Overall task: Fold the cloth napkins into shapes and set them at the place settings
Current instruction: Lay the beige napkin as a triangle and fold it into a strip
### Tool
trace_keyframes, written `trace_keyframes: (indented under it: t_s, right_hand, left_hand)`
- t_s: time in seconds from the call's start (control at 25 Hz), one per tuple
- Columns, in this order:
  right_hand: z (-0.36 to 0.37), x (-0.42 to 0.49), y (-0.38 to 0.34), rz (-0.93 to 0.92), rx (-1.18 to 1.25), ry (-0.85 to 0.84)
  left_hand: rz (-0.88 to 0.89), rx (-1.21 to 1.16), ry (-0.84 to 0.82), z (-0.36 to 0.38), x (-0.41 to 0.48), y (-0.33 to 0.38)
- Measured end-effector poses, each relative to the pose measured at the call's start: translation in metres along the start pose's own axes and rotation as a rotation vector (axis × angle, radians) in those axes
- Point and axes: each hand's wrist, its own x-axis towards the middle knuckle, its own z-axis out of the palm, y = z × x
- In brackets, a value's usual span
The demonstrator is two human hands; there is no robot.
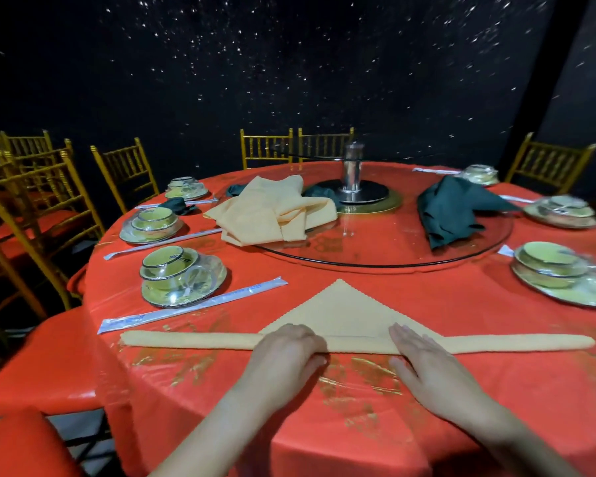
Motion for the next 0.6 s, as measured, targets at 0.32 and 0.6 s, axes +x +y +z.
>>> trace_keyframes:
  t_s: [0.32,0.6]
  right_hand:
    - [-0.019,0.051,-0.021,-0.027,0.212,0.221]
    - [-0.015,0.064,-0.008,0.075,0.321,0.199]
  left_hand:
    - [-0.221,-0.048,0.07,0.001,0.03,-0.007]
    - [-0.238,-0.105,0.089,0.016,0.035,-0.021]
